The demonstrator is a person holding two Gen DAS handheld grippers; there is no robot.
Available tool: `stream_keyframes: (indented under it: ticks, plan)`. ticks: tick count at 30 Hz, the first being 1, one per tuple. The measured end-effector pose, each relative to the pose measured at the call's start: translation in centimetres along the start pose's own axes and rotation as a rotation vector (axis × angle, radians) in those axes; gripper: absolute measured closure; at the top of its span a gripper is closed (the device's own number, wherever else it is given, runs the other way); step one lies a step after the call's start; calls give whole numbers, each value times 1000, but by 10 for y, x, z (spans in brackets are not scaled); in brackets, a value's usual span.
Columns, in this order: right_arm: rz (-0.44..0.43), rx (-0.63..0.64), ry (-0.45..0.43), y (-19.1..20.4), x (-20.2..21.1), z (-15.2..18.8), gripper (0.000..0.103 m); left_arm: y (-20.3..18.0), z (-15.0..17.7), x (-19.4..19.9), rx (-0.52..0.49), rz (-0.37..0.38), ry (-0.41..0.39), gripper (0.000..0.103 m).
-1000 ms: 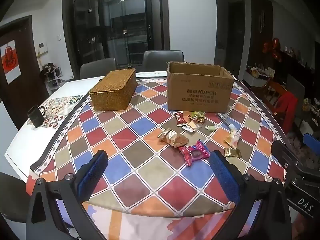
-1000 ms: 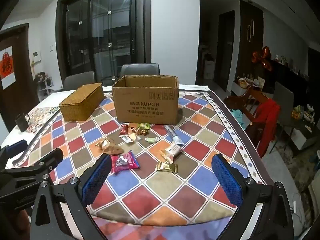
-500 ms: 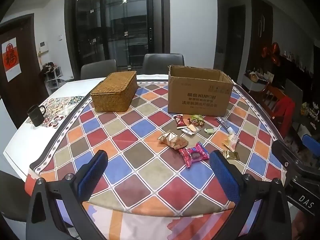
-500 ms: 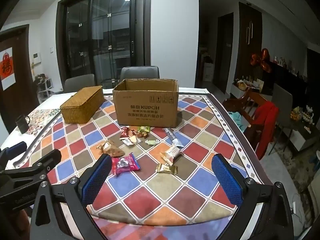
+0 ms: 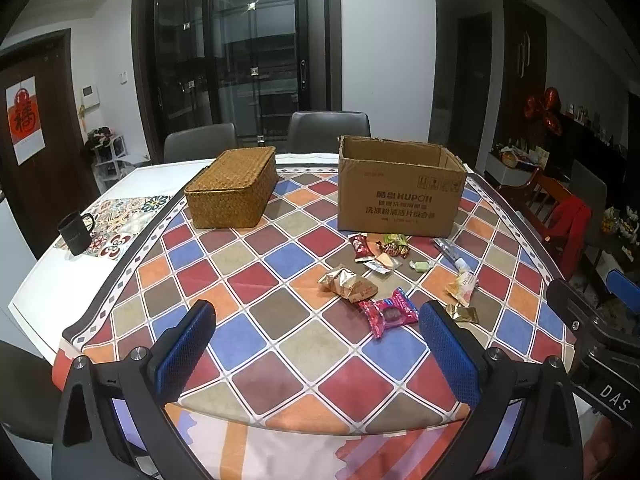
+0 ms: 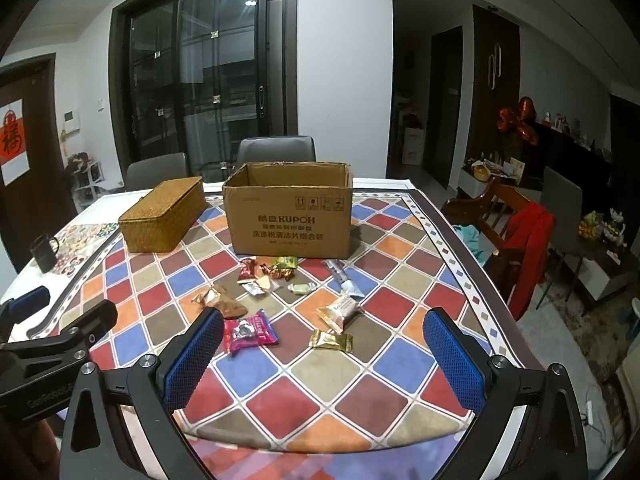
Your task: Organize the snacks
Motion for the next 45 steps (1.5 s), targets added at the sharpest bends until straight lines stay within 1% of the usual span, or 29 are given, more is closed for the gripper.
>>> stream_keyframes:
  ticks: [13, 45]
  plan:
    - [13, -11, -8, -6, 1, 1, 2, -1, -1, 1, -1, -1, -3, 0]
    - [13, -7, -9, -6, 1, 1, 2, -2, 0, 2, -2, -1, -4, 0]
Point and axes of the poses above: each gripper's, at about its wrist camera, not at the fingertips, and x roughly against the way its jaws point, y to its left, z to its underside, the point moved 5 cm from there along -x, roughly the way its jaws point, and after that the axes turned 8 degrees about z, right-handed, at the moved point
